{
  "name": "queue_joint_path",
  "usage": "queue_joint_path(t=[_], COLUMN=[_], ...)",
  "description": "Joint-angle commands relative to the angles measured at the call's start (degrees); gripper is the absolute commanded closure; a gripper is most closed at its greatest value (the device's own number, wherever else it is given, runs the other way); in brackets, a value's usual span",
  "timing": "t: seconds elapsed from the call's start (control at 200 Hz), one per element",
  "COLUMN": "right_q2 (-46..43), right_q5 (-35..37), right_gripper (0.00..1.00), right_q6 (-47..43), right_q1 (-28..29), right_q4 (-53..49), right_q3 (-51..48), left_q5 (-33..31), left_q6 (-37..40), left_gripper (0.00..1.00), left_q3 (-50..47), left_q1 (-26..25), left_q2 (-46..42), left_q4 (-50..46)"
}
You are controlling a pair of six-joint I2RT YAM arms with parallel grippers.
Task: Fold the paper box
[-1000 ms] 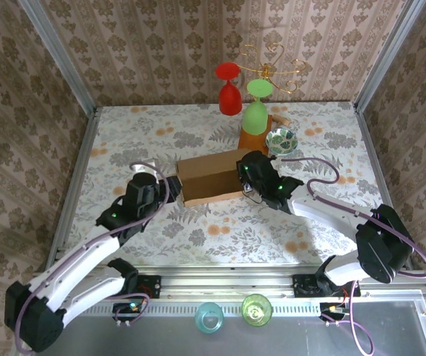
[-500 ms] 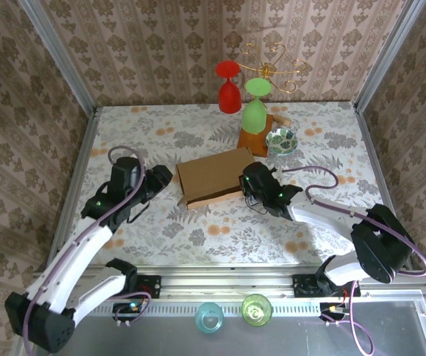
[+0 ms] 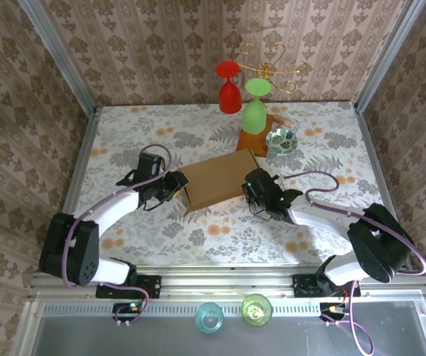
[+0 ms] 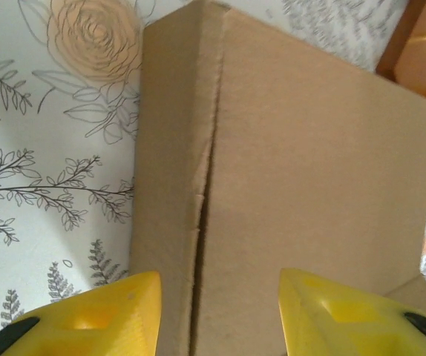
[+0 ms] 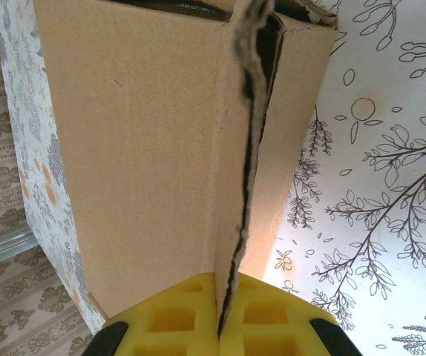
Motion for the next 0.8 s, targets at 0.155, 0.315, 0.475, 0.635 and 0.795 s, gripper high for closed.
queue_joint_path(t=[0.155,0.315,0.475,0.635,0.795], right_q2=[1.8,2.3,2.8,2.4,-0.2], right_q5=[-0.8,-1.3,-1.8,-2.1,-1.4], right_gripper=[1.0,1.0,1.0,1.0,0.79], right_q6=[-2.3,-2.4,-2.6,-3.9,-8.4], right_q1=[-0.5,-0.5,-0.6,-0.7,-1.6], right_q4=[-5.6,-5.6,-5.3,-6.2,-10.4], right_q3=[-0.4,-0.4,-0.3,-0.4,0.8], left_q5=[0.8,0.2,-0.2,-1.0,-1.4], left_q6=[4.4,5.0,5.7,7.1,8.5], left_gripper=[0.59,0.62,0.68,0.85,1.0], left_q3=[-1.7,-1.5,-1.1,-0.1,-1.1], left_q1=[-0.1,-0.7,-1.7,-2.7,-3.3], left_q2=[3.2,6.1,7.7,8.7,8.8], left_q4=[3.5,4.6,5.1,1.5,0.1])
